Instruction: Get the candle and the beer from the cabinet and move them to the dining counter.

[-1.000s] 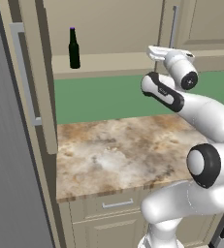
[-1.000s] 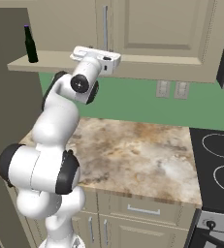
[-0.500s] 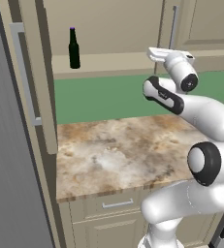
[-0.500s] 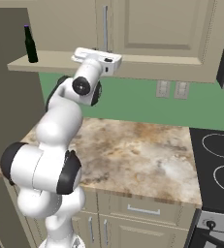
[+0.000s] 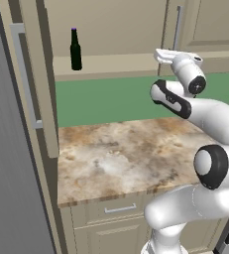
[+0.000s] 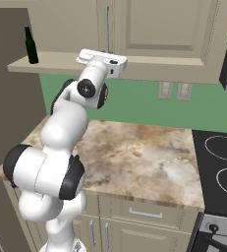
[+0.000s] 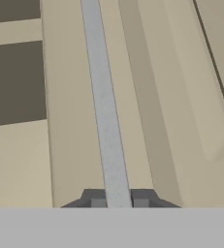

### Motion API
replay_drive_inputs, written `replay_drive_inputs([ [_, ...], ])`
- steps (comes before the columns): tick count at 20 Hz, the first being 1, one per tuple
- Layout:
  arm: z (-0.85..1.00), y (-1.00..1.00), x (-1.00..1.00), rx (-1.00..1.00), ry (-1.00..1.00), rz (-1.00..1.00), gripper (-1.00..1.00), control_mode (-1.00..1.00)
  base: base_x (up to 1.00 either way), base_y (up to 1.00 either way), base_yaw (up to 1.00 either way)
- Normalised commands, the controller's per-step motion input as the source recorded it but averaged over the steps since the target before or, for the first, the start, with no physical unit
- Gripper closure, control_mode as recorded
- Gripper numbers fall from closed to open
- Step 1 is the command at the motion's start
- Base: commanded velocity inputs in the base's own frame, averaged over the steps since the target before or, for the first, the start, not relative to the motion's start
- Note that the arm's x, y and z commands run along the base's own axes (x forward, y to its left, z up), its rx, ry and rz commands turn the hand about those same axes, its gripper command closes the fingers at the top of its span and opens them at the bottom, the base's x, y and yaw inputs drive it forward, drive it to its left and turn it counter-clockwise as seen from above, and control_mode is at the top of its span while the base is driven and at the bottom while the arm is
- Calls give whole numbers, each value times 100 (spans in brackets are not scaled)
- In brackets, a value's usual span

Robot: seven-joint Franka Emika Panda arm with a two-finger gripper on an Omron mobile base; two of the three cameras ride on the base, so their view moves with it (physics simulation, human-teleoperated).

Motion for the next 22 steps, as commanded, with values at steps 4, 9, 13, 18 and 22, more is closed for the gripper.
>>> replay_drive_inputs([
  [4, 0, 0, 0, 0, 0, 0, 100, -100, 0, 0, 0],
  [9, 0, 0, 1, 0, 0, 0, 100, -100, 0, 0, 0],
  [13, 0, -9, -1, 0, 0, 0, 100, -100, 0, 0, 0],
  [18, 2, -25, -2, 0, 0, 0, 100, -100, 0, 0, 0],
  [22, 4, -29, -8, 0, 0, 0, 100, -100, 0, 0, 0],
])
